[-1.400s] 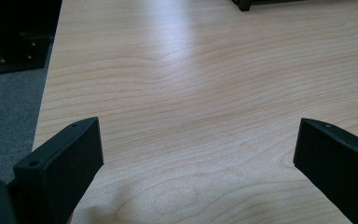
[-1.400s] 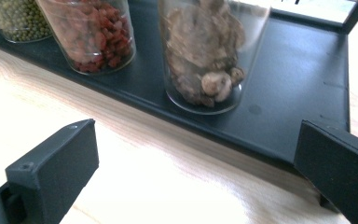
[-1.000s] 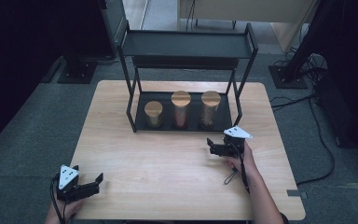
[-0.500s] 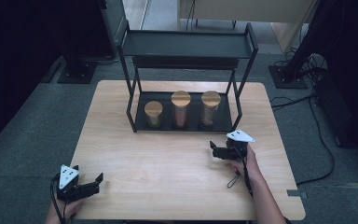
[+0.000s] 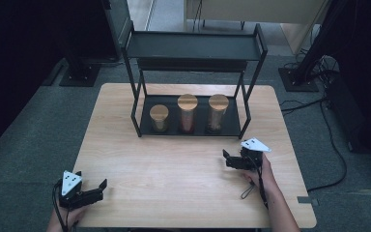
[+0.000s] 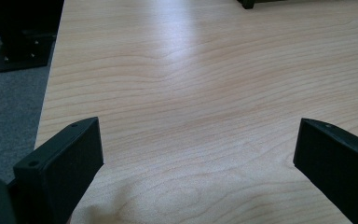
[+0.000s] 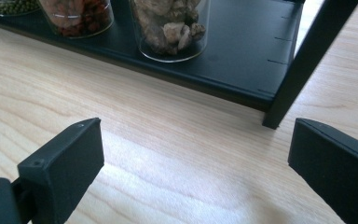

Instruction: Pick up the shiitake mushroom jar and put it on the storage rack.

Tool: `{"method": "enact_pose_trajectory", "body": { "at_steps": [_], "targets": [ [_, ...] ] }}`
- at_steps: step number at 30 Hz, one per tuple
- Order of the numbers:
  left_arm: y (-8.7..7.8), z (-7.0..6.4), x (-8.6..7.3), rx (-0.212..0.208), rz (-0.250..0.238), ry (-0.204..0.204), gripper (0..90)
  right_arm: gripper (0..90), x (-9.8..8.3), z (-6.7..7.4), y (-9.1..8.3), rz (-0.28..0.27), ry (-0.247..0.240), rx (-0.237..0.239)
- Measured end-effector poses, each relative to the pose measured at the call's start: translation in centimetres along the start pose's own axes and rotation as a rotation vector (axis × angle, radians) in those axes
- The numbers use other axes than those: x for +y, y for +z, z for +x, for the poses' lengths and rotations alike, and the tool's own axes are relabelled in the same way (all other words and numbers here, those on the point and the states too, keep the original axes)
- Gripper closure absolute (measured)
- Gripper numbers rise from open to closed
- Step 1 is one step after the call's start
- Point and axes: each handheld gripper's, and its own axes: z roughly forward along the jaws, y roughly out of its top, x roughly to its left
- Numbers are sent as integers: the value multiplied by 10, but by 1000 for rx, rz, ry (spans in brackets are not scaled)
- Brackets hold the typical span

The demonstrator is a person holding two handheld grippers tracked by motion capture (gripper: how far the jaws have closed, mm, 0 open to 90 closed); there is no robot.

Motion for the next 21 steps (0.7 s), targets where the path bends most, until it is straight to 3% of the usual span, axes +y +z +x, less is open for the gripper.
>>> {"method": "enact_pose_trajectory", "body": {
  "at_steps": [21],
  "targets": [
    [0, -1, 0, 3, 1, 3, 15, 27, -16, -12, -26, -6, -8, 0]
  ]
}}
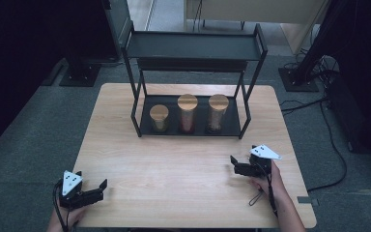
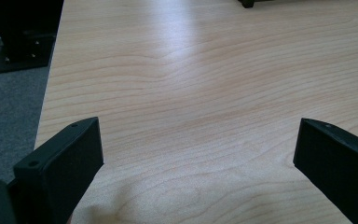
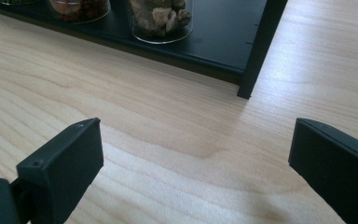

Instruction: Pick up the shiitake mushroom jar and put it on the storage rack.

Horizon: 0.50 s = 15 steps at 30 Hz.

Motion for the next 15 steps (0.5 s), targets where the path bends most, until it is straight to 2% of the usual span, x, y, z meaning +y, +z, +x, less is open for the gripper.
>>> {"method": "enact_pose_trajectory", "body": {
  "at_steps": [9, 15],
  "targets": [
    [0, 0, 0, -1, 0, 0, 15, 27, -7, -2, -11, 5, -17, 4],
    [0, 0, 0, 1, 0, 0, 15, 27, -11, -5, -18, 1, -8, 7]
  ]
}}
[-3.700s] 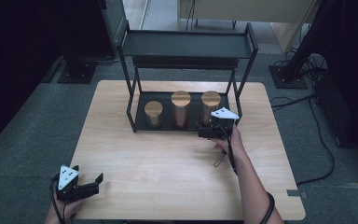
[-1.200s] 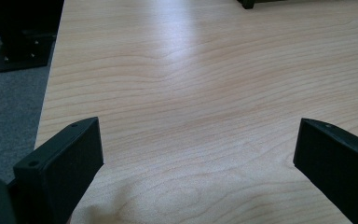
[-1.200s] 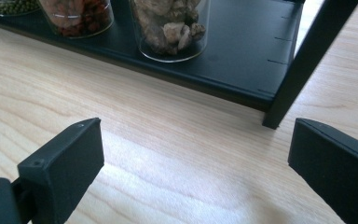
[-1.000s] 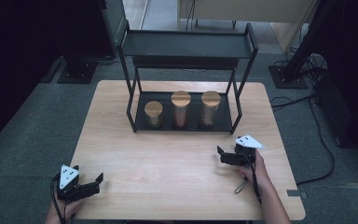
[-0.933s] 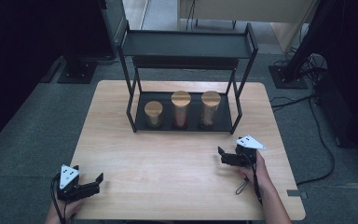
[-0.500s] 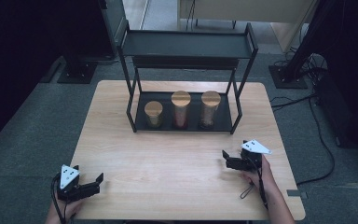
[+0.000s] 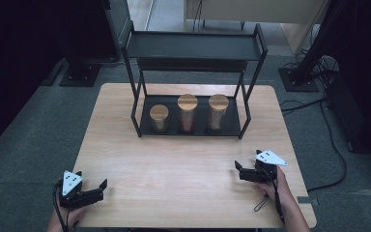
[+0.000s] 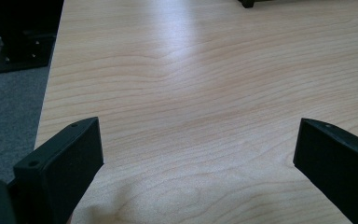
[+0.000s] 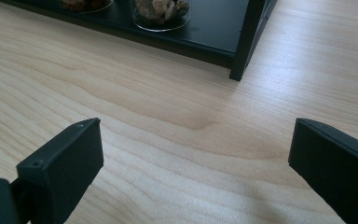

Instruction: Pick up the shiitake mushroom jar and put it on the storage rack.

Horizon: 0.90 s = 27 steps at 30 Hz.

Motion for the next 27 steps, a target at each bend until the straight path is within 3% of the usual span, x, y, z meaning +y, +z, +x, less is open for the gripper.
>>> {"method": "enact_pose_trajectory", "body": {
  "at_steps": [27],
  "targets": [
    [0, 0, 0, 4, 1, 2, 15, 27, -21, -14, -35, 3, -1, -32]
  ]
}}
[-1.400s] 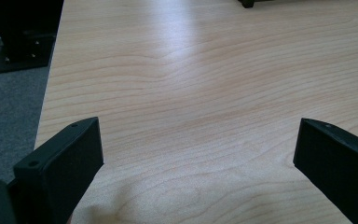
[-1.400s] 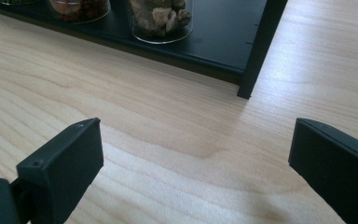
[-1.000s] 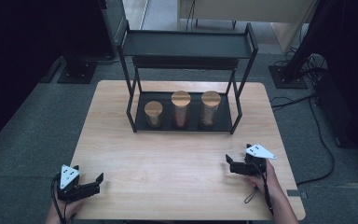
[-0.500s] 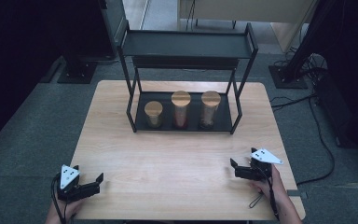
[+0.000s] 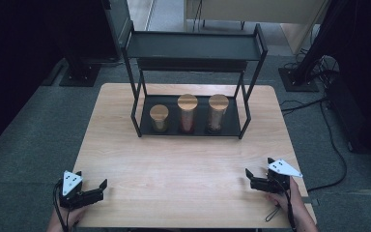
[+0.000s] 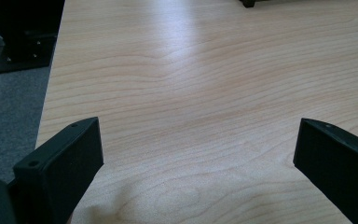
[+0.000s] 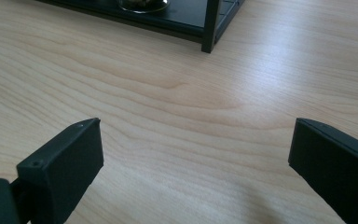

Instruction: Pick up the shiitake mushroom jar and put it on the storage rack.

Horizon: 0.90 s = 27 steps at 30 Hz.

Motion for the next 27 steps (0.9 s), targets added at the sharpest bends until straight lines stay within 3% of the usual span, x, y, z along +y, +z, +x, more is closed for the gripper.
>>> {"method": "enact_pose_trajectory", "body": {
  "at_steps": [27],
  "targets": [
    [0, 0, 0, 6, 0, 0, 15, 27, -19, -17, -31, -5, 18, -43]
  ]
}}
